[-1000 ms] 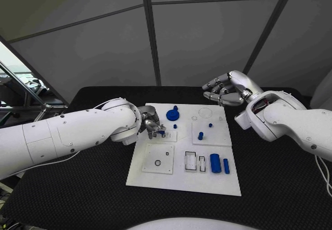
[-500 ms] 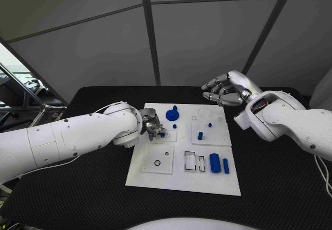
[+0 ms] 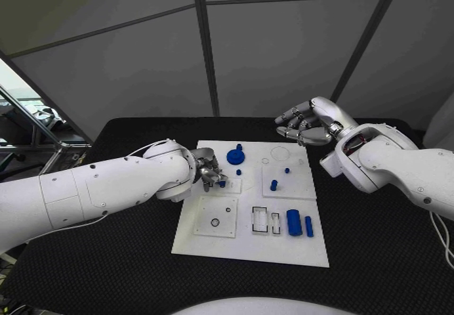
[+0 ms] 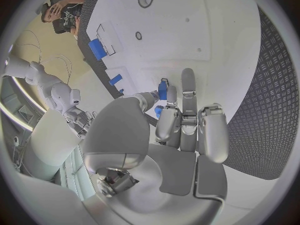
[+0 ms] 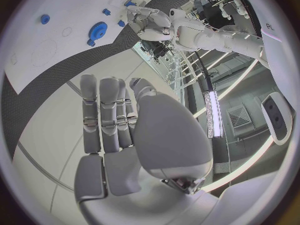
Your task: Assemble the parts on the task board
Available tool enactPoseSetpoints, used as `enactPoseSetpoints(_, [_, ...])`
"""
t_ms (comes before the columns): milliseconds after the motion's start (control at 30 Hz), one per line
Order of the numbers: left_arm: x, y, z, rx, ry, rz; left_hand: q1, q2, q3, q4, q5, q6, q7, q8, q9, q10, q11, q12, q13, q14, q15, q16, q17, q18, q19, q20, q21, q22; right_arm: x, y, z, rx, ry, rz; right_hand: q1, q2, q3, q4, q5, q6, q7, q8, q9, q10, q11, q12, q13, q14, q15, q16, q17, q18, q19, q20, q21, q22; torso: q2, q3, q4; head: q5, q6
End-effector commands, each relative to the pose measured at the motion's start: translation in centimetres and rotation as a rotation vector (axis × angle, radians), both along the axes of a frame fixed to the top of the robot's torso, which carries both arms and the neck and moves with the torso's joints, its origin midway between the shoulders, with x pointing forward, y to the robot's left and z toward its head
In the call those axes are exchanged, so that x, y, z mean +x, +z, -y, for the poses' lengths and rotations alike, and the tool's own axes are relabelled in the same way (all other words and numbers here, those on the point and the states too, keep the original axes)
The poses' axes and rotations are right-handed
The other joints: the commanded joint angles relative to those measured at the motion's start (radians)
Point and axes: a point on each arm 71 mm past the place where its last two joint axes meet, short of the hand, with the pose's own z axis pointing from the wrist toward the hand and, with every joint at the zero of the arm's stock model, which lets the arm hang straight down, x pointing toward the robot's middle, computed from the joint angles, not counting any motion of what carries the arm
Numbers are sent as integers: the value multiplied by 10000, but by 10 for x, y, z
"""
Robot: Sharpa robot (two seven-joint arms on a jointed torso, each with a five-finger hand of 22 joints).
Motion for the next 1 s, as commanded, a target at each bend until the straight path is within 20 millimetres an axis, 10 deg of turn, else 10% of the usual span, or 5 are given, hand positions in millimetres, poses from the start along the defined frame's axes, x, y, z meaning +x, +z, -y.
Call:
enactPoseSetpoints(33, [2, 2, 0, 309, 71, 410, -62, 46, 1041, -1037, 34, 10, -83, 29, 16, 78, -14, 47, 11, 68, -21, -61, 9, -1567, 192, 12, 66, 1311, 0, 1, -1, -62, 87, 14, -26, -36, 46, 34, 45, -58, -14, -35, 0, -1, 43, 5, -10, 56, -6, -52, -4, 88, 42, -15, -42, -11, -7, -2, 16, 7, -11])
enactPoseSetpoints(1000, [-4, -6, 3, 1068, -455, -120, -125, -31, 1145, -1257, 31, -11, -97, 77, 88, 101, -28, 79, 32, 66, -30, -64, 19, -1562, 191, 4, 55, 1305, 1, 0, 0, 5, 26, -162, -60, -30, 71, 65, 63, -49, -18, -32, 2, 6, 40, 18, -11, 74, -6, -23, 44, 85, 61, -14, -34, 5, -7, -3, 8, 3, -87])
